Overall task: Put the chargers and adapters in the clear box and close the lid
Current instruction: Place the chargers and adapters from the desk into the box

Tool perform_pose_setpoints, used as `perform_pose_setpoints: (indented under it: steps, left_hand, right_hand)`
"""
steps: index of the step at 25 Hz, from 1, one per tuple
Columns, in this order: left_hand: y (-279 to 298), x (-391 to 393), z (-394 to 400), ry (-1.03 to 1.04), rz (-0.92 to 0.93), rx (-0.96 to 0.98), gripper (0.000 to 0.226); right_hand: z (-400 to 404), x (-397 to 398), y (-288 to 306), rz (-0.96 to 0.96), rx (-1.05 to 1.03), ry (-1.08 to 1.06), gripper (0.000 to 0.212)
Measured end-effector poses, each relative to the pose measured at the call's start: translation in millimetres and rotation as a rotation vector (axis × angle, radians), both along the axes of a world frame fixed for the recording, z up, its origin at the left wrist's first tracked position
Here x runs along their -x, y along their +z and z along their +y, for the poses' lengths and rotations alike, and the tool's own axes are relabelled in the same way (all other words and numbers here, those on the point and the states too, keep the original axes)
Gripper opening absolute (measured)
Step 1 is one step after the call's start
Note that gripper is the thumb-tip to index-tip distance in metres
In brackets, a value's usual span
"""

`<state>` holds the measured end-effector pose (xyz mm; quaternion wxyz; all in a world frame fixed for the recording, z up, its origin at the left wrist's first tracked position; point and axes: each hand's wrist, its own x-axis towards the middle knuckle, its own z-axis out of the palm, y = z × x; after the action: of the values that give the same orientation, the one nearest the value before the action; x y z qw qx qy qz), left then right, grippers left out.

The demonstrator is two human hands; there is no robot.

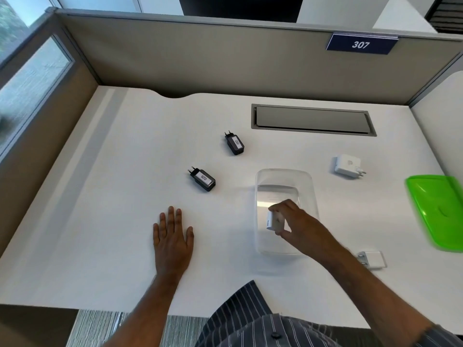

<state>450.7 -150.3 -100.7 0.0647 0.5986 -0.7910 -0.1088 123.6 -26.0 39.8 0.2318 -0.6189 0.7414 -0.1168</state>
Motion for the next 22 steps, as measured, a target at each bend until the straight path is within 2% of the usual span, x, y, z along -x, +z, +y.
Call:
perform_pose_setpoints:
  steps: [4,8,14,22]
  left_hand:
    - [1,0,0,0.0,0.006,-0.001,0.069]
    - [2,0,0,0.001,-0.008,-0.008,0.07]
    - [4,1,0,0.005,-0.001,0.0,0.069]
    - [3,1,0,0.007,0.011,0.0,0.069]
  right_hand:
    - [-2,-4,-19,-0.069,-0.202,0.037,0.051]
    - [-10,-10,-31,-0.087,-0.299,0.055,0.048]
    - [-13,-10,-33,-0.117,-0.323,0.087,0.046]
    - [-7,-3,-38,-0.21,-0.299,0.138,0.022]
